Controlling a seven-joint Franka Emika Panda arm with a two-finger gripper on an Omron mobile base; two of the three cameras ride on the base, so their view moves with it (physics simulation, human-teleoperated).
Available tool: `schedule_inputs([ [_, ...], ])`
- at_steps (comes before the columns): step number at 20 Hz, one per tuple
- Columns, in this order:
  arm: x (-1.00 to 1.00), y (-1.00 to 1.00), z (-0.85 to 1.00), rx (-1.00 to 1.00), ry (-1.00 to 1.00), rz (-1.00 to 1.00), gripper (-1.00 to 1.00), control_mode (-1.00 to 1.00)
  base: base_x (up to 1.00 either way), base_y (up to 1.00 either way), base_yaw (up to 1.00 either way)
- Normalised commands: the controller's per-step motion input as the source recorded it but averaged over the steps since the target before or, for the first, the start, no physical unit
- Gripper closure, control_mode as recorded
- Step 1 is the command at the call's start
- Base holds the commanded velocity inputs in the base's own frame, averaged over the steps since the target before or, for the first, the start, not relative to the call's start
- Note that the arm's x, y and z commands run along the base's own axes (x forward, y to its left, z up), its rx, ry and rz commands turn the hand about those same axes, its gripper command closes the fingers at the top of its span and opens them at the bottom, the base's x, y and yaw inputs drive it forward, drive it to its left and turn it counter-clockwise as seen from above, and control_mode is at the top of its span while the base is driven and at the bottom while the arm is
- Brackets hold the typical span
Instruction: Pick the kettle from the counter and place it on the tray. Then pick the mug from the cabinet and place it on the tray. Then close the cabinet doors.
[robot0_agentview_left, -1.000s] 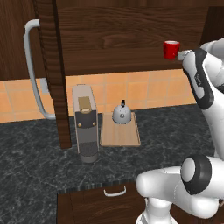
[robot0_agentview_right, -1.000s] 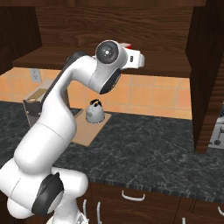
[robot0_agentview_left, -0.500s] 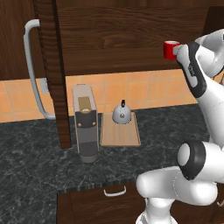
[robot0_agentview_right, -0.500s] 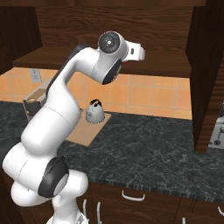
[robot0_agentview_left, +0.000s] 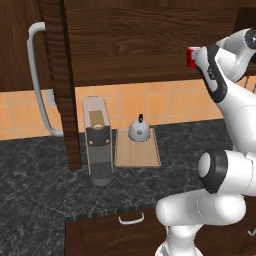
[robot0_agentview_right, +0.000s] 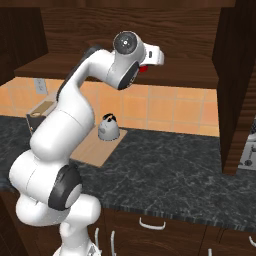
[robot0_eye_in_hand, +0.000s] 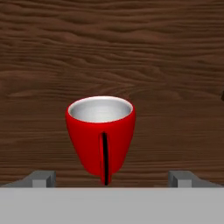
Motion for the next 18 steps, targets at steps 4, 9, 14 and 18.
schedule_inputs([
  [4,0.23,0.02,-0.15,0.0,0.07,0.0,-1.0,-1.0,0.0,0.0,0.0],
  [9,0.27,0.0,-0.07,0.01,0.06,0.0,-1.0,-1.0,0.0,0.0,0.0],
  [14,0.27,0.0,0.0,0.01,0.03,0.0,-1.0,-1.0,0.0,0.0,0.0],
  [18,0.19,0.0,0.0,0.01,0.0,0.0,-1.0,-1.0,0.0,0.0,0.0],
])
